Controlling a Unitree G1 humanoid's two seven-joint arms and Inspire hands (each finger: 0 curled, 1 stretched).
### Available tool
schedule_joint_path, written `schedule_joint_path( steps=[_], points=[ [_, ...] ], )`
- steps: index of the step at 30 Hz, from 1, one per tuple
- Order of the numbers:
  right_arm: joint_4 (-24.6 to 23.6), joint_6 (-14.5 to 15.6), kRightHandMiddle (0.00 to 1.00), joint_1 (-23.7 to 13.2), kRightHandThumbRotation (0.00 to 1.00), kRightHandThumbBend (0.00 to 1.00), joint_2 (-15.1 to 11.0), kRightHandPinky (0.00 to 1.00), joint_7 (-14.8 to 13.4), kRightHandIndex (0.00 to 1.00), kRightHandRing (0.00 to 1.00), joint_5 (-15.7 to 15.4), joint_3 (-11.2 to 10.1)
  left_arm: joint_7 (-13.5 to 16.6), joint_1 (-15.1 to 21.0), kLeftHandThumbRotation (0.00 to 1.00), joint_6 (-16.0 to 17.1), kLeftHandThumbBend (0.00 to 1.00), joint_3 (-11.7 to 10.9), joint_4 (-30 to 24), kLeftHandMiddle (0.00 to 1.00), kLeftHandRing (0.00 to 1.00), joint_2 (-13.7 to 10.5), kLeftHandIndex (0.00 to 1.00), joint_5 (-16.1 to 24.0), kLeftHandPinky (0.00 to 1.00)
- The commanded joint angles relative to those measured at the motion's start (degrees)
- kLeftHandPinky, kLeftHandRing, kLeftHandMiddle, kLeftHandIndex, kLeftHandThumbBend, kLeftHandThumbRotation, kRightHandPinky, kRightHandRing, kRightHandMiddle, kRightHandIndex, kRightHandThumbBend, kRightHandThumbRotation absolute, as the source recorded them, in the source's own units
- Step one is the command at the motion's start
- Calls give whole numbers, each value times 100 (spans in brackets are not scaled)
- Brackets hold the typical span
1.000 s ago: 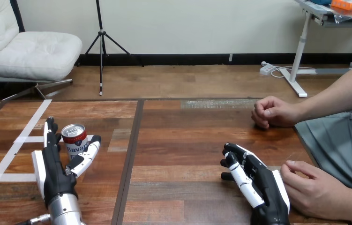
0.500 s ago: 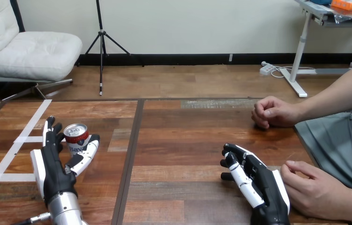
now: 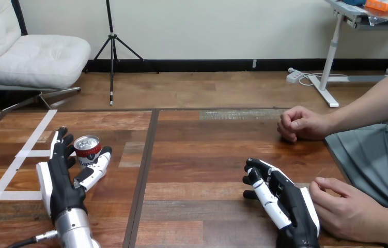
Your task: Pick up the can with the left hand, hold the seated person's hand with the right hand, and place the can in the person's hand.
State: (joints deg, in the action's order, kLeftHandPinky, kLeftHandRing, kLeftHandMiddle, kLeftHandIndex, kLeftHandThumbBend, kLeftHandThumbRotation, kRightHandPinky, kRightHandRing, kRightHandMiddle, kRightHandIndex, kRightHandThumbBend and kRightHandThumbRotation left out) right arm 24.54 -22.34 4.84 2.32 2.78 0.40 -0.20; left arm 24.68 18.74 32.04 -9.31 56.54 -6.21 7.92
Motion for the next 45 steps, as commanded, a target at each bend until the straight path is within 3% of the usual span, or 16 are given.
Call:
schedule_joint_path(
  steps=[1, 16, 30, 45],
  points=[
    [-168, 23, 80, -156, 58, 58, 57, 68, 42, 77, 77, 55, 50, -32, 557, 4, -44, 61, 97, 98, 88, 86, -135, 90, 54, 83],
    [-253, 26, 80, -122, 59, 58, 76, 67, 18, 77, 77, 61, 46, -82, 726, 1, -109, 61, 80, 338, 86, 84, -155, 87, -5, 79],
    [-324, -52, 80, -68, 57, 57, 59, 68, 130, 76, 77, 117, 77, -49, 814, 5, -207, 63, 126, 462, 86, 83, -172, 87, 34, 75],
    [-1153, -173, 80, 392, 58, 54, 72, 67, 206, 77, 76, -121, 459, -59, 864, 7, -255, 63, 122, 526, 86, 84, -176, 87, 19, 76]
  ],
)
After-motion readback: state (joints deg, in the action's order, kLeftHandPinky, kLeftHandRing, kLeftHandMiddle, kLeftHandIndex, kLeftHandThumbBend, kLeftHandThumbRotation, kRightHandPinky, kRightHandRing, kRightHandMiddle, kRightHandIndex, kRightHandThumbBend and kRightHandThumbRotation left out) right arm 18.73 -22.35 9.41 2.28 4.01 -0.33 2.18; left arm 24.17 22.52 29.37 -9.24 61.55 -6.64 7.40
